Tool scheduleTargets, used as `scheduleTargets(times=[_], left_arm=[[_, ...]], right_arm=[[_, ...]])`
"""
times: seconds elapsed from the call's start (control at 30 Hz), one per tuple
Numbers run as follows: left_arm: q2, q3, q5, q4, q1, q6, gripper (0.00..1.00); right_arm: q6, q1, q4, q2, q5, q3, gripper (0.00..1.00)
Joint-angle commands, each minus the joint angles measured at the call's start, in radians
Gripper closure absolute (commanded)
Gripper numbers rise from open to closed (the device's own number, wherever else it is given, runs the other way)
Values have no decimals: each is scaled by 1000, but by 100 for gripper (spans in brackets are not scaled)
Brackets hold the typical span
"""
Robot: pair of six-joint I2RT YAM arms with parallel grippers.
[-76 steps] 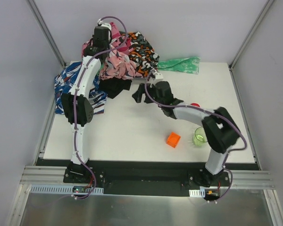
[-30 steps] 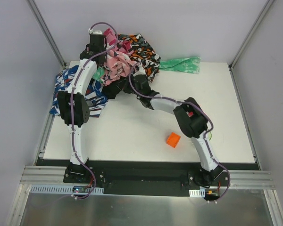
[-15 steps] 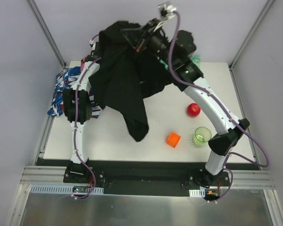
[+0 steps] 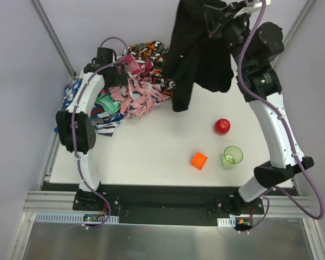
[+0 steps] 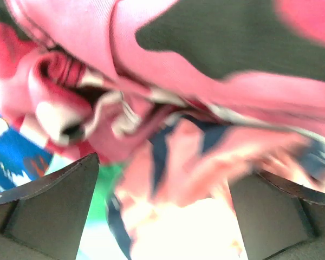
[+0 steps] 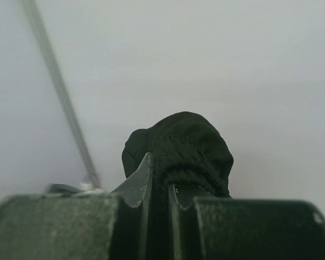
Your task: Pick out a specific cloth from the pile
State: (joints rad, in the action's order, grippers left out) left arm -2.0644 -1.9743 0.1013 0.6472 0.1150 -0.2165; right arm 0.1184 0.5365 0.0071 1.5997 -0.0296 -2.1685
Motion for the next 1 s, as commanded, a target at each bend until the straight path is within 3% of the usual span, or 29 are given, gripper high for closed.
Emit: scheduleTargets(times=[0.0,0.23,0.37,0.6,0.8,0.9,0.93,0.97], left_arm=[[338,92,-215,0,25,-66,1],[619,362,-181,-7,51,-110,1],[817,633,-153,-92,54,-162,1],[1214,1064,-146,-313,54,-296,1],[1353,1221,-69,-328,54,-382,1],[1363,1249,-97,-320,54,-394,1],[1366,1253,-100,-319,54,-396,1],[1372,1255,-127,-317,54,-396,1]], right_arm=[[1,-156,8,-50,71,39,100],[-117,-429,-30,8,-36,99,100],[-152,-530,-24,39,-52,188,100],[-126,-619,80,71,-46,449,100],[-223,-664,94,121,109,680,100],[-261,-664,15,147,255,740,91],[-279,-664,-2,154,288,748,83],[-281,-665,-43,157,296,750,69]])
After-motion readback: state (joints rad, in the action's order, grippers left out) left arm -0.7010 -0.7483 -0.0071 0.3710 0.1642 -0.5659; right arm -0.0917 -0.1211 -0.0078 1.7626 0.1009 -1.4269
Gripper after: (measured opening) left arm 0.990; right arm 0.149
